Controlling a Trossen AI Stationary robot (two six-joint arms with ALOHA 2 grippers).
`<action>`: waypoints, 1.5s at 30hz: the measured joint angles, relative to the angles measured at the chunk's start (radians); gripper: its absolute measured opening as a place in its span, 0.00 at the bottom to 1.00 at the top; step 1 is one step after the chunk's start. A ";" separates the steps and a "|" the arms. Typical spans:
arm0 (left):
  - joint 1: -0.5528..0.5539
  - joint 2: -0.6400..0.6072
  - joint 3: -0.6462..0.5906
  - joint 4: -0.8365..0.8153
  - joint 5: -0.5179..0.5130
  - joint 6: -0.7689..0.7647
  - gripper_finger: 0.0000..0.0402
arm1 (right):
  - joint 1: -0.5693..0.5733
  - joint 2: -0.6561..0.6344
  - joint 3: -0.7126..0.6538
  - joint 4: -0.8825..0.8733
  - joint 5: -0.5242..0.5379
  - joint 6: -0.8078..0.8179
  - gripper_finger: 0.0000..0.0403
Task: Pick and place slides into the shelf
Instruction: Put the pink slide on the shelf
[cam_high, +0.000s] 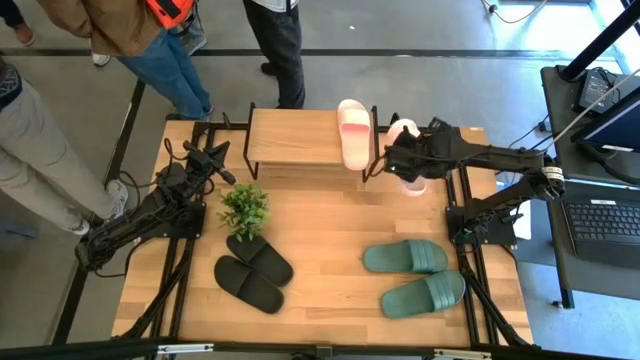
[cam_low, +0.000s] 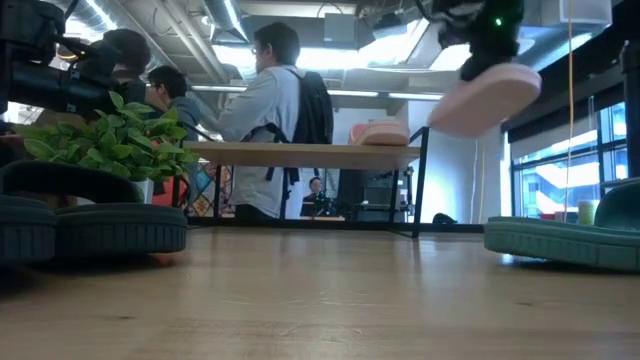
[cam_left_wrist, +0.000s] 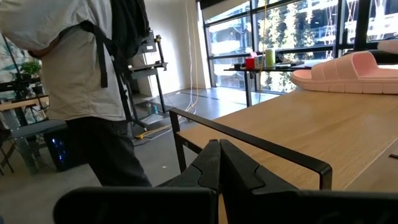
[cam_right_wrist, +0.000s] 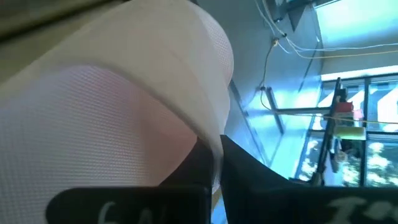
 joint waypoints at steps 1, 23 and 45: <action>0.000 0.000 0.000 0.000 0.000 0.000 0.00 | 0.000 0.003 0.021 0.003 0.009 0.001 0.03; 0.000 0.000 0.000 0.000 0.000 0.001 0.00 | -0.005 0.300 0.503 0.377 0.040 -0.280 0.03; 0.000 0.000 0.000 0.000 0.000 0.002 0.00 | -0.097 0.733 0.901 0.378 0.039 -0.413 0.03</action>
